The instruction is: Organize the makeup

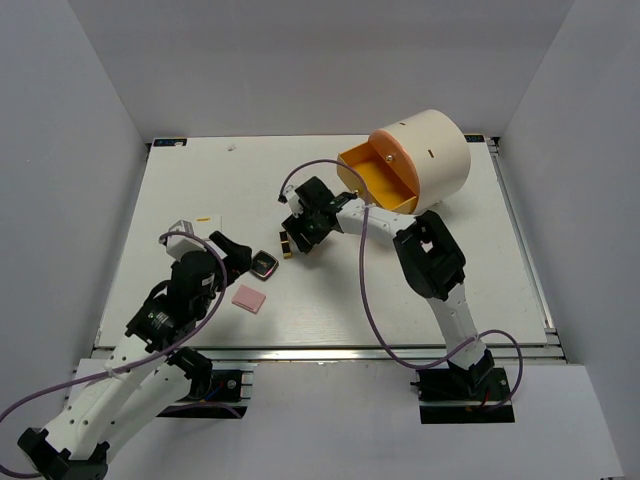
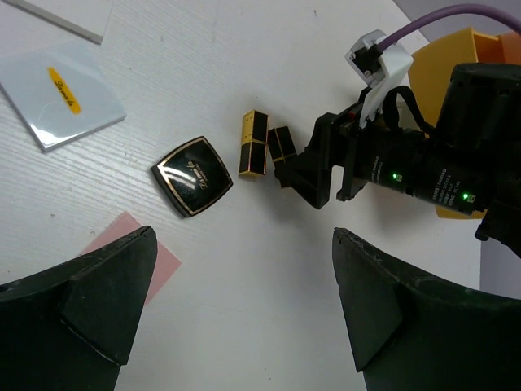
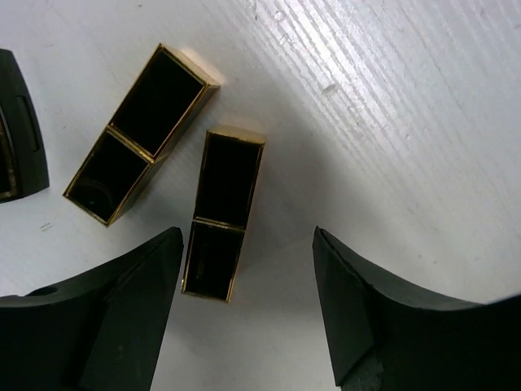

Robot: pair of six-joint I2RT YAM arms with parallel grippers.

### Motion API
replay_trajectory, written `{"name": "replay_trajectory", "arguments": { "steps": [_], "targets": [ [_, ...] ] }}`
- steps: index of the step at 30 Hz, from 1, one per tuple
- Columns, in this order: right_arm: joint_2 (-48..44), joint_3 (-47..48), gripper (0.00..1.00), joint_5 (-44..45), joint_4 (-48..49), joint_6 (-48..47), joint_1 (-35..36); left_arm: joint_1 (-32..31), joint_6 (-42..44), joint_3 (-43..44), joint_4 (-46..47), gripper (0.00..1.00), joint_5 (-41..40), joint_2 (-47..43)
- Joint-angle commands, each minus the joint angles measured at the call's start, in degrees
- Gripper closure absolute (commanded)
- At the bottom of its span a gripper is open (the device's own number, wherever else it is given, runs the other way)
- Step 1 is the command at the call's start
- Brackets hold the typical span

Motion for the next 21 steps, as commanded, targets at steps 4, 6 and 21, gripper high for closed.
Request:
{"name": "replay_trajectory", "arguments": {
  "steps": [4,6,21],
  "targets": [
    [1.32,1.96,0.47,0.99,0.68,-0.83,-0.19,0.06,-0.44,1.75,-0.63,0.03,-0.42,-0.23],
    [0.79,0.90,0.56,0.02,0.59,-1.89,-0.19,0.14,-0.97,0.44,0.86,0.03,-0.15,-0.32],
    [-15.37,0.81,1.00,-15.96,-5.03,-17.52,-6.77,0.06,-0.70,-5.98,10.71,0.02,3.54,3.11]
  ]
}}
